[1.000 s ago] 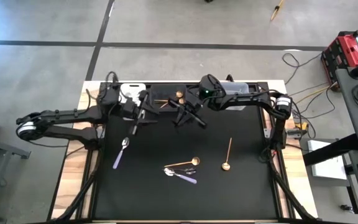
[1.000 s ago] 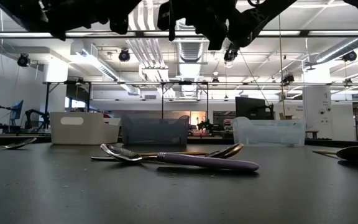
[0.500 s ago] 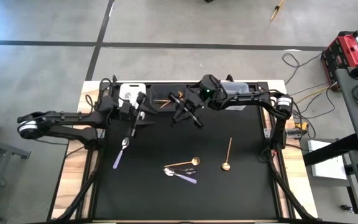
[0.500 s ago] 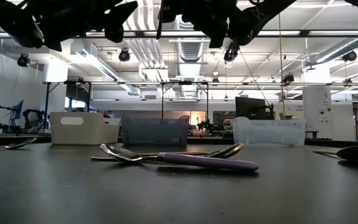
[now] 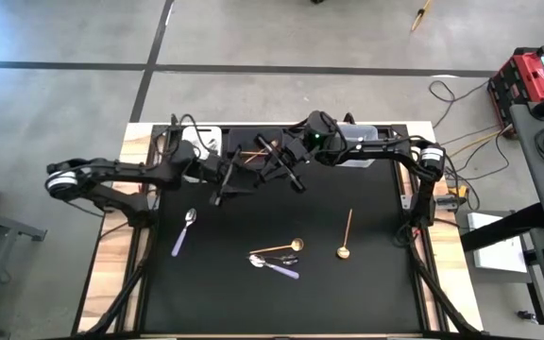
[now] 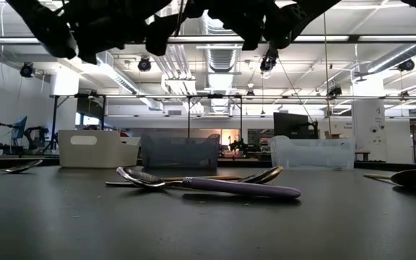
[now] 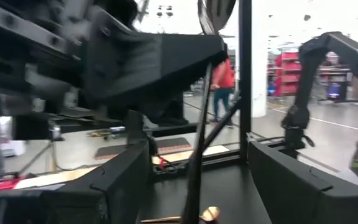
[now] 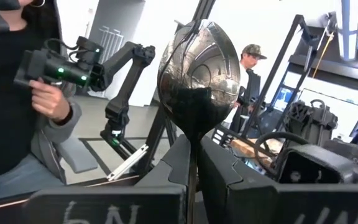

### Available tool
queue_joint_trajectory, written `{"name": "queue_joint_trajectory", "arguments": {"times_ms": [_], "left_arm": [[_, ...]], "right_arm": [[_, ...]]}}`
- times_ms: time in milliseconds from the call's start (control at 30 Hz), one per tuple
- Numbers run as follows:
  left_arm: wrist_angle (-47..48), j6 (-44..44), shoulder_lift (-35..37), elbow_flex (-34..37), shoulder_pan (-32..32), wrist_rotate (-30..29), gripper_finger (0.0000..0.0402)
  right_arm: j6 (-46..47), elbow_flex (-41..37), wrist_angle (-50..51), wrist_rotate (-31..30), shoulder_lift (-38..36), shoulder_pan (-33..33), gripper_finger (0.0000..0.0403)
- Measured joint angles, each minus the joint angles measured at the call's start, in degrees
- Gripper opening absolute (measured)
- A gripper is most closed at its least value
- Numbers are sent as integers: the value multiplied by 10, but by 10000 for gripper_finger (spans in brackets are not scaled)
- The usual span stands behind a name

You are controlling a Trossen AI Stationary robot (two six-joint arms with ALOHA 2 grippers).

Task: Sort silverware by color (type)
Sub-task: Put the black spoon into the transparent bin

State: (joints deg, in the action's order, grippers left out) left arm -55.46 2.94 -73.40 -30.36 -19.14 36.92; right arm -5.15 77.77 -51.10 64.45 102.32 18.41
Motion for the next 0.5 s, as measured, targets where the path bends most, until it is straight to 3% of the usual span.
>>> {"name": "queue_joint_trajectory", "arguments": {"times_ms": [333, 500], "left_arm": [[-58, 8, -78, -38, 1, 54, 233], [-58, 7, -83, -37, 1, 52, 195]], "right_arm": [[9, 0, 1, 0, 0, 0, 9], [10, 0, 1, 0, 0, 0, 9]]}}
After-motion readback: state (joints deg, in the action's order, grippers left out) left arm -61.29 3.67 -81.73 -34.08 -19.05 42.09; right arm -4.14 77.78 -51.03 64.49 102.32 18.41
